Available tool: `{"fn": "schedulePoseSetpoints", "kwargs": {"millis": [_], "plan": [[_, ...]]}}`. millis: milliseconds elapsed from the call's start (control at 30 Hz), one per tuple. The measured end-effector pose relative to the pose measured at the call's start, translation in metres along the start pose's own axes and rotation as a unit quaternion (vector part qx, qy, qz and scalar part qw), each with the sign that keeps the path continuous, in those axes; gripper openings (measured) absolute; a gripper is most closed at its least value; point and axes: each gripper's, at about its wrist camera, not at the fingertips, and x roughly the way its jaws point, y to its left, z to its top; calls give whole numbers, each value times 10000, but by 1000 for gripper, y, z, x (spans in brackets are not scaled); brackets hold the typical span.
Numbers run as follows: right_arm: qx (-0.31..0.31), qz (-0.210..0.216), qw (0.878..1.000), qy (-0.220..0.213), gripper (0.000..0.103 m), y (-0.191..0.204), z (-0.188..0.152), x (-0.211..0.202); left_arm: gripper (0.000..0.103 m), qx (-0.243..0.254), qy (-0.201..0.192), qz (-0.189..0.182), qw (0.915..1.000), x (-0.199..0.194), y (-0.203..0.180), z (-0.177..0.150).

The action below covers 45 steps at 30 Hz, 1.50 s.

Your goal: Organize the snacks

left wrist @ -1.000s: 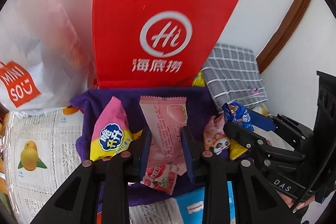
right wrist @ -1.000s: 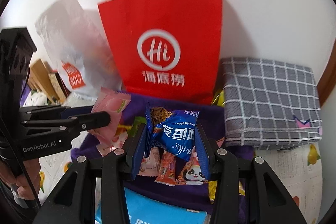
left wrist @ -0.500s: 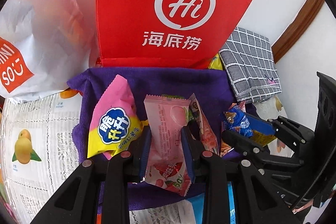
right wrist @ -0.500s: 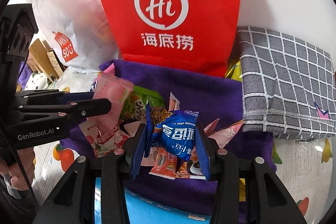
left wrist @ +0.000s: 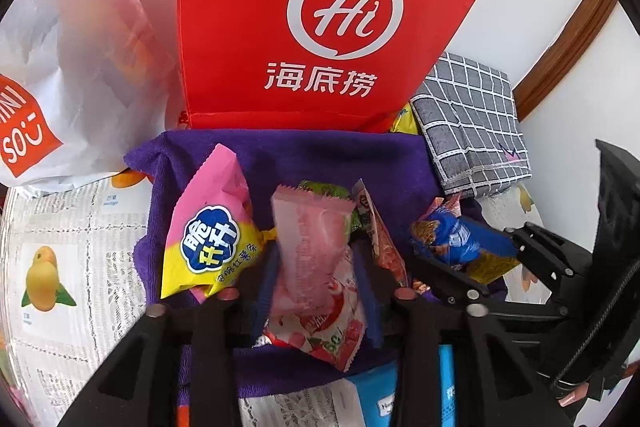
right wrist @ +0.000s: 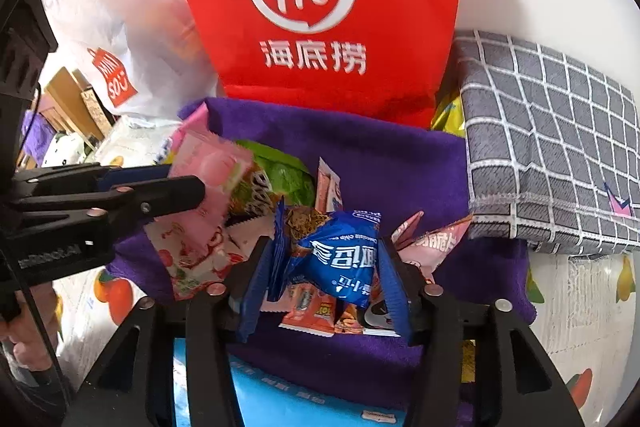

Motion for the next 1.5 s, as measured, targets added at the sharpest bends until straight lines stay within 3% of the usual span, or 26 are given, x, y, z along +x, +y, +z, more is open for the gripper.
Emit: {"fn": "schedulePoseSetpoints", "kwargs": {"millis": [33,233,500,700,967,1067,1500], "plan": [[-41,-111,9999,-45,56,2,1,-4,58,-4,-21,7,10000,-2,0,0],[177,-166,9994,-265,58,3,4,-26,66,5,-208,47,9998,-25,-4,-4],[436,-95,9975,-546,58,12,-10,-77,67,-35,-405,-41,9992,-69,-12,-36],[733,-437,9923,-901,58,23,-37,-129,68,96,-648,44,9978,-111,-30,-66],[742,-655,9910,-905,58,44,-86,-184,71,177,-979,-71,9950,-158,-51,-112],[748,-756,9900,-932,74,51,-103,-201,79,206,-1111,92,9936,-174,-59,-127],[983,-1306,9797,-1164,88,62,-169,-262,93,505,-1523,414,9862,-229,-96,-179]]}}
